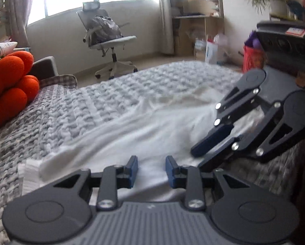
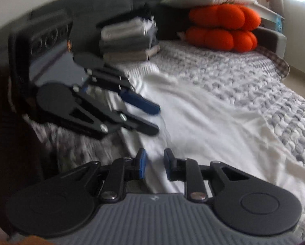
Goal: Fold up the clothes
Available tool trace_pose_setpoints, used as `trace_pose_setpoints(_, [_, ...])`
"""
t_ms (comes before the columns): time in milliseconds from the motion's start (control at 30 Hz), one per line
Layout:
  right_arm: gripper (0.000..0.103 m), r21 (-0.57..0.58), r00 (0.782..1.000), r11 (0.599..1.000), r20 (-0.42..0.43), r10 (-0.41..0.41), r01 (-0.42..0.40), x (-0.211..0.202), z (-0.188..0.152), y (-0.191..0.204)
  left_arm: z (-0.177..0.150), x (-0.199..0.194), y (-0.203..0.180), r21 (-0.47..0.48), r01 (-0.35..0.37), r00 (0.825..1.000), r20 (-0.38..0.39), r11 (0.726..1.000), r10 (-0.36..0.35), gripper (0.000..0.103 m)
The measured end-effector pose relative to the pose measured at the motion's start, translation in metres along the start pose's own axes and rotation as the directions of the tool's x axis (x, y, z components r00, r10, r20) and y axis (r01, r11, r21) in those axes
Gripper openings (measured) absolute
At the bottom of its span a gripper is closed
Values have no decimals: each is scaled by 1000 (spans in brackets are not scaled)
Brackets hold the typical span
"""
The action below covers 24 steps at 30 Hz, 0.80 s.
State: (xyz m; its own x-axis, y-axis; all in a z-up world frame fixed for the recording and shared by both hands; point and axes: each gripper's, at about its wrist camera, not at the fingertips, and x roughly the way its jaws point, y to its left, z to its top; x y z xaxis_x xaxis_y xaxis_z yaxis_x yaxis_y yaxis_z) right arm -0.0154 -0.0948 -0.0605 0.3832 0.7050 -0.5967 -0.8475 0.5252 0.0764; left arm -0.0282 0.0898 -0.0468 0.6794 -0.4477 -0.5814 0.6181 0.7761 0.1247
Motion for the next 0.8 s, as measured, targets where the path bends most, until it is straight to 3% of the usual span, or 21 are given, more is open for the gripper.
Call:
trace_pose_setpoints(300, [24,52,1000,998,-4,-21,21,-33,-24,-12,-29,-32,34,-122,-71,997,7,990,72,32])
trace_pose_setpoints(500, [24,86,999,996,-47,-16,20,-56,-38,-19,-49,-53,54,-208,-129,992,-18,969,128,36])
trace_pose_setpoints(633, [24,126,998,991,-63,-31,39,-70,-46,-26,-58,-66,65,-279,-141,990,-18,950,142,38])
trace_pose_setpoints(800, [24,181,995,982,-90,-31,47,-87,-55,-31,-61,-73,68,-302,-143,990,-30,943,141,38])
